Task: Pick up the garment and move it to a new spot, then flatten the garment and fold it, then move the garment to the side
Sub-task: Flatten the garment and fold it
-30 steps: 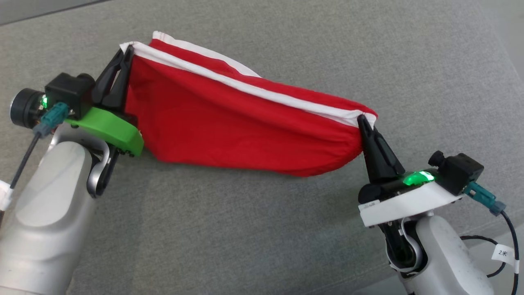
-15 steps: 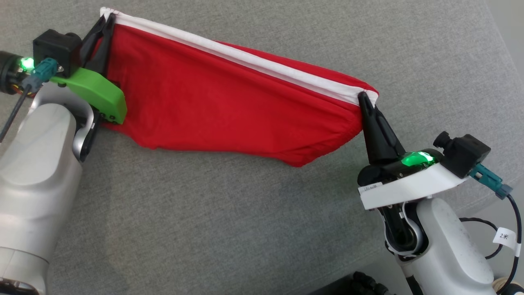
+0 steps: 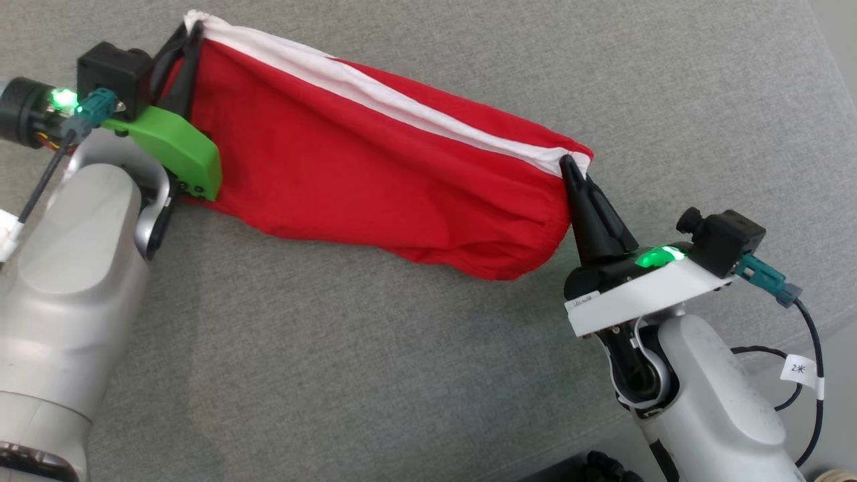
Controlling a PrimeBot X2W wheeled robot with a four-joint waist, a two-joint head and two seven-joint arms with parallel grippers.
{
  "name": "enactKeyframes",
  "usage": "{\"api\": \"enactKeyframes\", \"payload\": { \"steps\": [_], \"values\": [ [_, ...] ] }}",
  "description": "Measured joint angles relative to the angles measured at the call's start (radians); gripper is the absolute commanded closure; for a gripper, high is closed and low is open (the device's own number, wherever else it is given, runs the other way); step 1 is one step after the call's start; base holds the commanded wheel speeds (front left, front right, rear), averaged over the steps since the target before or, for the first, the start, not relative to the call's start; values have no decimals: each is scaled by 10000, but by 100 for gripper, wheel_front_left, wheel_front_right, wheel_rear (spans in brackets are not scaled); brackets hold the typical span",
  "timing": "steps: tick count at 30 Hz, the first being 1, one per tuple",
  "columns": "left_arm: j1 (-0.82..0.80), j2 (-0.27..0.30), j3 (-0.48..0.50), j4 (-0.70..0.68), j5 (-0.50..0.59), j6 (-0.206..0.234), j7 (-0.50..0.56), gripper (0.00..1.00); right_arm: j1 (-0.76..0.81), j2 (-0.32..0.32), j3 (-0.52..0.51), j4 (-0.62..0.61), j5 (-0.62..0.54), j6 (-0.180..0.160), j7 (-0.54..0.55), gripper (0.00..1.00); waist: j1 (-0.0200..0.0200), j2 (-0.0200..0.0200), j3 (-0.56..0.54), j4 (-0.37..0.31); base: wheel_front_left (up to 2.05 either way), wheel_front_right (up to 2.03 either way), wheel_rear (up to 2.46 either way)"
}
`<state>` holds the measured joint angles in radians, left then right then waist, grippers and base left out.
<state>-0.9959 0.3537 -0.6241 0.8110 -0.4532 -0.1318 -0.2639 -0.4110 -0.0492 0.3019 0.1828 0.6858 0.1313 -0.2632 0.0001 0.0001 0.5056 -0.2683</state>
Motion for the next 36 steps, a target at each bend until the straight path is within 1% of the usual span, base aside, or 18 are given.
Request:
{"api": "enactKeyframes", "payload": {
  "steps": [1, 2, 6, 9, 14, 18, 22, 25, 31, 36],
  "values": [
    [5, -15, -50, -10, -63, 0, -2, 3, -32, -4, 17, 107, 15, 2, -2, 44, 0, 0, -12, 20, 0, 0, 0],
    [7, -21, -88, -15, -128, 0, 0, 0, -81, 0, 33, 278, 84, 0, -2, 0, 0, 0, -30, 43, 0, 0, 0],
    [49, -13, 105, 27, -240, 0, 0, 0, -142, 6, -19, 608, 63, 0, -2, 0, 0, 0, -130, 96, 0, 0, 0],
    [301, -21, 435, 17, -207, 0, -2, 0, -122, 0, -324, 696, -222, 0, 0, 0, 0, 0, -244, 119, 0, 0, 0],
    [1061, -299, 1066, -48, -205, 0, 0, 0, 298, 0, -965, 876, -928, 0, 0, 0, 0, 0, -555, 154, 0, 0, 0],
    [1547, -518, 1250, -128, -230, 0, 0, 0, 632, 0, -1490, 953, -1409, 0, 0, 0, 0, 0, -805, 188, 0, 0, 0],
    [1725, -568, 1465, -36, -213, 2, -2, 0, 803, 0, -1873, 1001, -1720, 0, 0, 0, 0, 0, -997, 206, 0, 0, 0],
    [1858, -635, 1542, 238, -121, 2, -2, 0, 931, -2, -2000, 1024, -1814, 0, 0, 0, 0, 0, -1081, 191, 0, 0, 0],
    [1918, -826, 1254, 1417, -125, 2, 0, 0, 978, -2, -2117, 1070, -1942, 0, 0, 0, 0, 0, -1140, 101, 0, 0, 0],
    [1482, -909, 1152, 2464, -150, 0, 31, 0, 976, -4, -2125, 1068, -2052, 0, 0, 0, 0, 0, -1113, 28, 0, 0, 0]
  ]
}}
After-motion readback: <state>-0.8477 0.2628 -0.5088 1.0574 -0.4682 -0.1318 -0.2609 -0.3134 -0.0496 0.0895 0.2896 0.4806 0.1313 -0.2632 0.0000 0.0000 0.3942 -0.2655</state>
